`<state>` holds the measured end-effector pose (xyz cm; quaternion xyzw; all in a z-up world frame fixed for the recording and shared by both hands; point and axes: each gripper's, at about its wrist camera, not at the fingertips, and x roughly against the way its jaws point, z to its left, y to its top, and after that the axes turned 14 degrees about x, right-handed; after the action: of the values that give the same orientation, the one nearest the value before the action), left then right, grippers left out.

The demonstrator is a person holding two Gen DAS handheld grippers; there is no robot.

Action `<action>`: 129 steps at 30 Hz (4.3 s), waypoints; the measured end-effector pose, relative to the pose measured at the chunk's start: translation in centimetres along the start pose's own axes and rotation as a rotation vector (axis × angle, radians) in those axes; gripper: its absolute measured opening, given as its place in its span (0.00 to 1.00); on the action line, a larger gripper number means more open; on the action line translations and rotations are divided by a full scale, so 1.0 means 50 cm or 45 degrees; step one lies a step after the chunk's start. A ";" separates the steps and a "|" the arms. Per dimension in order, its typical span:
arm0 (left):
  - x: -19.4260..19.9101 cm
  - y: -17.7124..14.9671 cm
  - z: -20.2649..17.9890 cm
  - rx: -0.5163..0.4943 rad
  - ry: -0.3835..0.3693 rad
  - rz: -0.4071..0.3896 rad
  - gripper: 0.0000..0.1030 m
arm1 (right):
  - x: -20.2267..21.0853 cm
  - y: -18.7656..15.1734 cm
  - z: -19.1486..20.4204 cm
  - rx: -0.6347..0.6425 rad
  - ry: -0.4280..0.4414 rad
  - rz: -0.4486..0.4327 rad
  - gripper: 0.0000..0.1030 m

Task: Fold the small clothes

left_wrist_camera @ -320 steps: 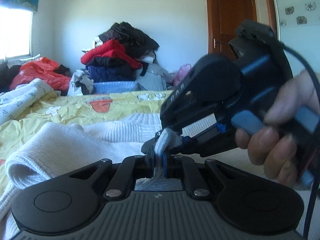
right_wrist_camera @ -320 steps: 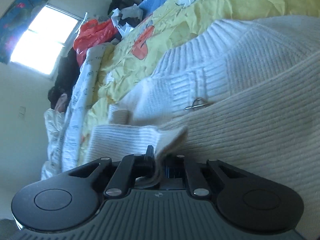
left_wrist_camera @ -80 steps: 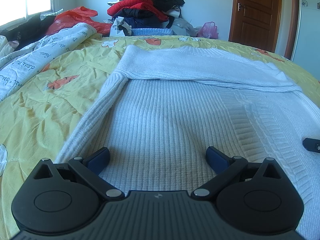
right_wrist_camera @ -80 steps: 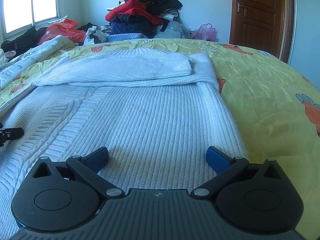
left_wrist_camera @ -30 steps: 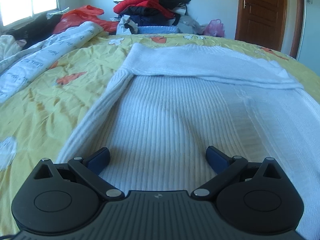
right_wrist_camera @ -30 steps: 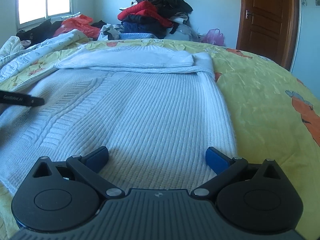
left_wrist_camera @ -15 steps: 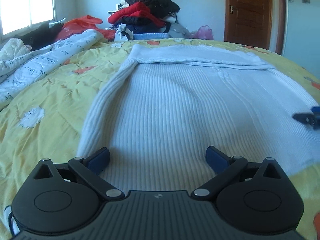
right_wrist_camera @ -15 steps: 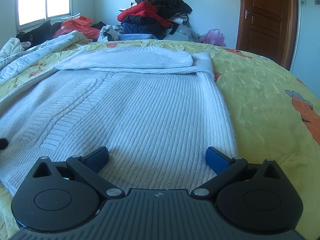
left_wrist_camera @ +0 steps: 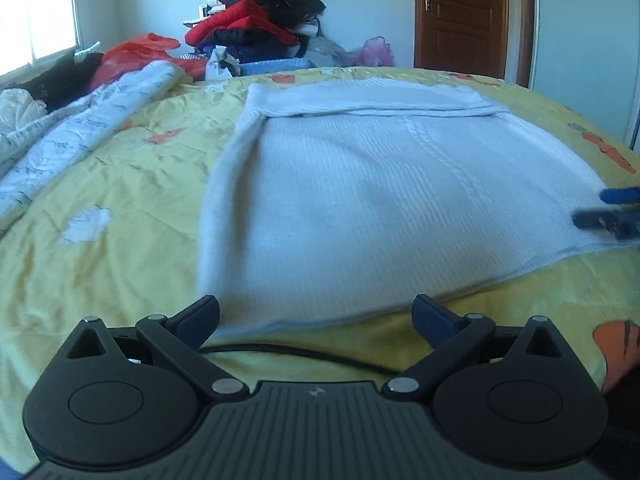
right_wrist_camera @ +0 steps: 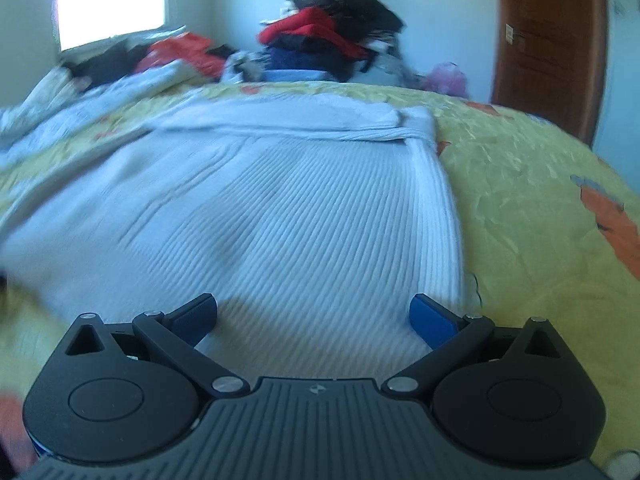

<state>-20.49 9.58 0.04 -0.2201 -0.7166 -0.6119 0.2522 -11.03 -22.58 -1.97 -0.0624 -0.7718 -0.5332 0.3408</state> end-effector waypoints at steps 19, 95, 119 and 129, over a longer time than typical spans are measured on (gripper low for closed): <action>-0.096 0.100 0.180 0.611 -0.304 0.171 1.00 | 0.035 -0.054 -0.230 -0.830 0.485 0.019 0.98; -0.703 0.680 0.191 1.028 -0.450 0.098 0.74 | -0.561 0.288 -0.581 -1.391 0.587 -0.403 0.73; -0.488 0.387 0.145 1.101 -0.344 -0.013 0.86 | -0.340 0.116 -0.350 -1.245 0.372 -0.244 0.82; -0.479 0.420 0.111 0.903 -0.117 0.002 0.29 | -0.354 0.145 -0.327 -1.158 0.253 -0.282 0.23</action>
<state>10.69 18.14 0.31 -0.1466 -0.8948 -0.3145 0.2810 13.25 -28.96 -3.54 -0.0711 -0.4257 -0.8534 0.2922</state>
